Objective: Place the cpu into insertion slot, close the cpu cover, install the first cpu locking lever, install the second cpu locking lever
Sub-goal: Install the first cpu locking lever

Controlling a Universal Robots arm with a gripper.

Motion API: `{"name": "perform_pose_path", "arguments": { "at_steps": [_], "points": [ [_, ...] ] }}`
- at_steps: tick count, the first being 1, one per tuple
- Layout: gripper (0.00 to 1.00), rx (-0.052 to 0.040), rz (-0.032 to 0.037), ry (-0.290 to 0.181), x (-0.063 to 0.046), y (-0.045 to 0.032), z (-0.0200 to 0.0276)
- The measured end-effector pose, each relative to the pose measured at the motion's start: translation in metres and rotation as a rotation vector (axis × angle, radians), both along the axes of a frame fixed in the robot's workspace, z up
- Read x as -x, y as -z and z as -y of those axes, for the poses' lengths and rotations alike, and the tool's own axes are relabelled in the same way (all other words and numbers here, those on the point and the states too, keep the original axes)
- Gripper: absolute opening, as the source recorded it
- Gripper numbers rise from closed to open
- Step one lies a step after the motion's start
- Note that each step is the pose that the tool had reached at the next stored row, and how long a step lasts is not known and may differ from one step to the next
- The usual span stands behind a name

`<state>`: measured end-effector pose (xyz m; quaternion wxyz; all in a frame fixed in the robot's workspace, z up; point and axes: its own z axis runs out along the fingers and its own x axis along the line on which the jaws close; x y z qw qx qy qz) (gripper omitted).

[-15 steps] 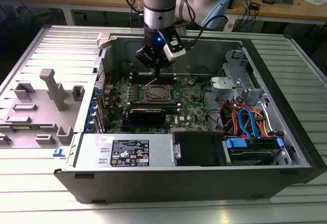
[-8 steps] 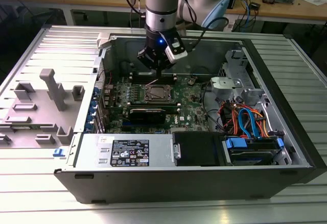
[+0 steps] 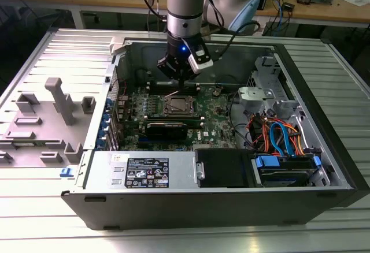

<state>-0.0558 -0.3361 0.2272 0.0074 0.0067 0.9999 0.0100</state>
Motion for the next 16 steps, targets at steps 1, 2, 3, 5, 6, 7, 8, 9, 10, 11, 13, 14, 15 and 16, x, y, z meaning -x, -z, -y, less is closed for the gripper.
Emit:
{"name": "perform_pose_path", "arguments": {
  "at_steps": [1, 2, 3, 5, 6, 7, 8, 9, 10, 11, 13, 14, 15, 16],
  "points": [
    [0.11, 0.0, 0.0, 0.0, -0.0002, 0.0006, 0.0],
    [0.11, 0.0, 0.0, 0.0, -0.0006, 0.0012, 0.0],
    [0.11, 0.0001, 0.0, 0.001, -0.0011, 0.0017, 0.0],
    [0.11, 0.0001, 0.0, 0.001, -0.0028, 0.0031, 0.0],
    [0.11, 0.0001, 0.0, 0.001, -0.0035, 0.0036, 0.0],
    [0.11, 0.0, 0.0, 0.001, -0.0042, 0.0045, 0.0],
    [0.11, 0.0, 0.0, 0.001, -0.0048, 0.005, 0.0],
    [0.11, 0.0, 0.0, 0.001, -0.0055, 0.0058, 0.0],
    [0.11, 0.0, 0.0, 0.001, -0.0062, 0.0065, 0.0],
    [0.11, 0.0001, 0.0, 0.001, -0.0065, 0.0069, 0.0],
    [0.11, 0.0001, 0.0, 0.001, -0.0073, 0.0081, 0.0],
    [0.11, 0.0001, 0.0, 0.001, -0.0073, 0.0086, 0.0],
    [0.11, 0.0001, 0.0, 0.001, -0.0075, 0.0093, 0.0],
    [0.11, 0.0001, 0.0, 0.001, -0.0077, 0.0097, 0.0]
  ]
}}
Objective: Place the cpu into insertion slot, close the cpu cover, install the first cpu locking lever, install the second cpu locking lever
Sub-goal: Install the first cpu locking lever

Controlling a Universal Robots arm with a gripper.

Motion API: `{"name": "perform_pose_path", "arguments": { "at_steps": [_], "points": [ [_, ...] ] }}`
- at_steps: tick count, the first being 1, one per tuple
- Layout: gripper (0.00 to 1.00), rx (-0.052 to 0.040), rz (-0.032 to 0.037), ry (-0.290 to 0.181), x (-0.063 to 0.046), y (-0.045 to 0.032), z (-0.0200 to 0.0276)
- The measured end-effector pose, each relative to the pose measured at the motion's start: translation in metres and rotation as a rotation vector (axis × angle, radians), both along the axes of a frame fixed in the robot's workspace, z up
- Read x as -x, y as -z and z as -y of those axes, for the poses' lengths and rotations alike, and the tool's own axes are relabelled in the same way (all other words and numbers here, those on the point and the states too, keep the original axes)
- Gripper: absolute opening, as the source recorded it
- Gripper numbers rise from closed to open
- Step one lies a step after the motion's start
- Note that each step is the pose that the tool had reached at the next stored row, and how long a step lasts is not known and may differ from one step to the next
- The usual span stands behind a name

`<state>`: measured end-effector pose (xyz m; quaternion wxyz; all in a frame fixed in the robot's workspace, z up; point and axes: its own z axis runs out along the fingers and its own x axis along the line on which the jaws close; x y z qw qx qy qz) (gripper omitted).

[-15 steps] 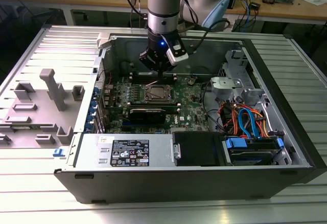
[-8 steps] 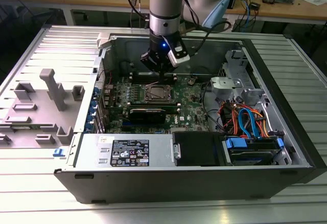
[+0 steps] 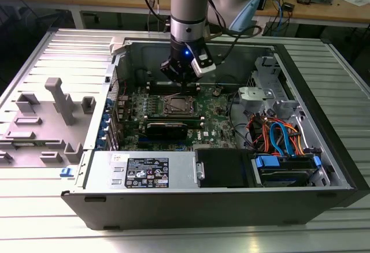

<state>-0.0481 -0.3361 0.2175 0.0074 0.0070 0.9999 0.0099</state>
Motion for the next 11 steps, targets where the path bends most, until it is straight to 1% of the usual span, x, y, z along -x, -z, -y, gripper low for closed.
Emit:
{"name": "perform_pose_path", "arguments": {
  "at_steps": [7, 11],
  "points": [
    [0.11, 0.0, 0.0, 0.0, -0.0011, 0.0077, 0.0],
    [0.11, 0.0, 0.0, 0.0, -0.0021, 0.0102, 0.0]
  ]
}}
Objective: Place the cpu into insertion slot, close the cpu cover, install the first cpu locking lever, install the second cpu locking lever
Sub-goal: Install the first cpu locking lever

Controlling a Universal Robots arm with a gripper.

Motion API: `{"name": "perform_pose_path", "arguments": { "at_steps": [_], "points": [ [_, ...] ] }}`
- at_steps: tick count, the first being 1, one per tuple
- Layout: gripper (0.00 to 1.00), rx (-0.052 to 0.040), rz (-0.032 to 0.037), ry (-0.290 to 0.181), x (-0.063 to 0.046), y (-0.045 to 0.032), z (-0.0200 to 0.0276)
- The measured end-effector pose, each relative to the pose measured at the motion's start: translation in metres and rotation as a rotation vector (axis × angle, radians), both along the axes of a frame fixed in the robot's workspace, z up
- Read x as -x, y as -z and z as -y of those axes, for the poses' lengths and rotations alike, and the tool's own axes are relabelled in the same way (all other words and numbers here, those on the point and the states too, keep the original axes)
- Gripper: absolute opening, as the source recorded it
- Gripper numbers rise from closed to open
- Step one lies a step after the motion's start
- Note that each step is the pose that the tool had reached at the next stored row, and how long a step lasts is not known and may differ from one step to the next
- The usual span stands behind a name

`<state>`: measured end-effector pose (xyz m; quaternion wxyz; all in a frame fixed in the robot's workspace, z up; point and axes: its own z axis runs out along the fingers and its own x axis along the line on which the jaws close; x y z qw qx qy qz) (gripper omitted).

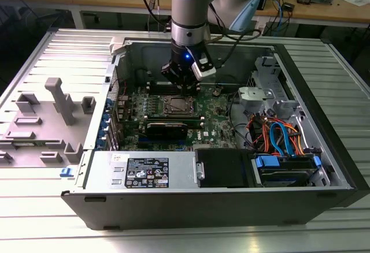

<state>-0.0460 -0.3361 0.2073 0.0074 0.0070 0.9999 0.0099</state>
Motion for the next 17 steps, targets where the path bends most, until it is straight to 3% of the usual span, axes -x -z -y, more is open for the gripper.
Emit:
{"name": "perform_pose_path", "arguments": {
  "at_steps": [17],
  "points": [
    [0.11, 0.0001, 0.0006, 0.0, -0.0005, -0.001, -0.0013]
  ]
}}
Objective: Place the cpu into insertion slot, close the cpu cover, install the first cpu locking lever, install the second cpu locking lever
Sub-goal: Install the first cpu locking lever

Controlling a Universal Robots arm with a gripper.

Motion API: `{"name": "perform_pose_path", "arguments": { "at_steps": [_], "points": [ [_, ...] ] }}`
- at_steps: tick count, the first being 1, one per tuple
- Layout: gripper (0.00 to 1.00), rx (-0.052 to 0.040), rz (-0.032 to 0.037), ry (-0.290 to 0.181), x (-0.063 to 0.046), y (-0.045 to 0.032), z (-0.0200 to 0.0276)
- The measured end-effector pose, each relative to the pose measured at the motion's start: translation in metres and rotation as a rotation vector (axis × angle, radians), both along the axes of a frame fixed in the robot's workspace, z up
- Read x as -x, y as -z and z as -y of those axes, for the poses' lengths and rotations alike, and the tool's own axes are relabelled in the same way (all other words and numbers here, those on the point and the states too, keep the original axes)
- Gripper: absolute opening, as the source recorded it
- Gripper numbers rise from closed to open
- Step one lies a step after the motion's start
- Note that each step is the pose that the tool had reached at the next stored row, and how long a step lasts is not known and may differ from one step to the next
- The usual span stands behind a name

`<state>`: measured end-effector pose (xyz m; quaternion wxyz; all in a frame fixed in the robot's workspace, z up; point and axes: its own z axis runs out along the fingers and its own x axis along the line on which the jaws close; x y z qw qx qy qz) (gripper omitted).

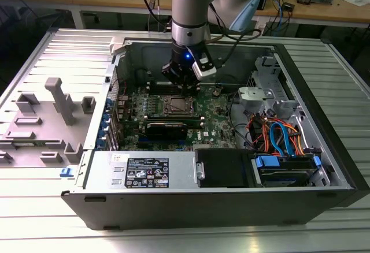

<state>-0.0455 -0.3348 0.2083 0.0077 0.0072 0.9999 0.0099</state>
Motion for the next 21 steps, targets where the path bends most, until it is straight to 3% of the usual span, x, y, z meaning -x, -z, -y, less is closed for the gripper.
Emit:
{"name": "perform_pose_path", "arguments": {
  "at_steps": [10, 16, 21],
  "points": [
    [0.11, -0.0001, 0.0003, 0.0, -0.0001, 0.0, -0.0023],
    [0.11, -0.0002, 0.0003, 0.0, -0.0001, 0.0002, 0.0028],
    [0.11, -0.0001, 0.0002, 0.0, -0.0003, 0.0002, 0.0028]
  ]
}}
